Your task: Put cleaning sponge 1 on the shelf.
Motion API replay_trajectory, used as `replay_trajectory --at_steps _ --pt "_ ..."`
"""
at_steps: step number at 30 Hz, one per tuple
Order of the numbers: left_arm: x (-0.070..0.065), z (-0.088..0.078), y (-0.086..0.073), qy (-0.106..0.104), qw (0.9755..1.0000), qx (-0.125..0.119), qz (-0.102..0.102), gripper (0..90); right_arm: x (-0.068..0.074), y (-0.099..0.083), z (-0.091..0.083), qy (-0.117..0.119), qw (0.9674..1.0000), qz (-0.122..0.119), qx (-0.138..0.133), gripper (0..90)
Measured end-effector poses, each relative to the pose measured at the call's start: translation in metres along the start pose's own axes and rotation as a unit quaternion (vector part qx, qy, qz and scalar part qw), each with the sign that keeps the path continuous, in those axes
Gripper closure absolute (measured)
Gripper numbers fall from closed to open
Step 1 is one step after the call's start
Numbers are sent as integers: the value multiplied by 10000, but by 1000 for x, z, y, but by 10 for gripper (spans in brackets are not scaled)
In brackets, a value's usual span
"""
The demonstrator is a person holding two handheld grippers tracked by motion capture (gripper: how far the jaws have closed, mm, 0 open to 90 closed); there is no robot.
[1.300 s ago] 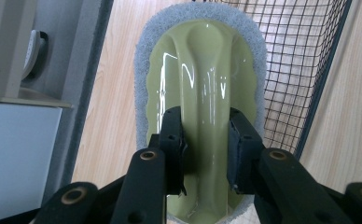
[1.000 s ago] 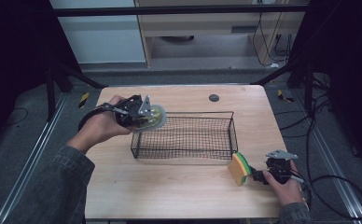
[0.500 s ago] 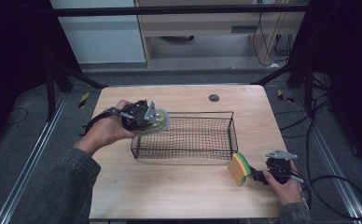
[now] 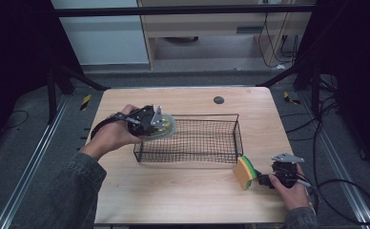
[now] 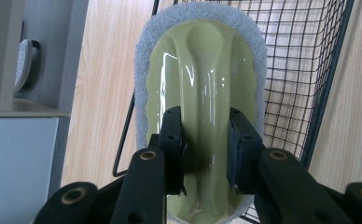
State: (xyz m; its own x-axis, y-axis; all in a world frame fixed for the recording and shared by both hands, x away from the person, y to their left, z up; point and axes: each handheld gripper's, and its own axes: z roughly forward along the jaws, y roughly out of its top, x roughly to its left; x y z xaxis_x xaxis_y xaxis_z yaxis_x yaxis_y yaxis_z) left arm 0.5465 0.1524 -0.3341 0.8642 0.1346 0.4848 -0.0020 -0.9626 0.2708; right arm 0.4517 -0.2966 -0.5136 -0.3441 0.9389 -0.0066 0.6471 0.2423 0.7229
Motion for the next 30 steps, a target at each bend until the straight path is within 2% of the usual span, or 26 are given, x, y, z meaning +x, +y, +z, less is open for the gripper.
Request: replay_trajectory --at_steps 7,14,30 --pt "-1 6 -1 -42 10000 31 -44 707 0 0 0 9 10000 18 -7 12" --pt "-3 18 -6 -181 9998 110 -59 707 0 0 0 3 10000 5 -3 12" --pt "-8 34 -4 -390 9991 175 -12 707 1 0 0 26 10000 24 -3 12"
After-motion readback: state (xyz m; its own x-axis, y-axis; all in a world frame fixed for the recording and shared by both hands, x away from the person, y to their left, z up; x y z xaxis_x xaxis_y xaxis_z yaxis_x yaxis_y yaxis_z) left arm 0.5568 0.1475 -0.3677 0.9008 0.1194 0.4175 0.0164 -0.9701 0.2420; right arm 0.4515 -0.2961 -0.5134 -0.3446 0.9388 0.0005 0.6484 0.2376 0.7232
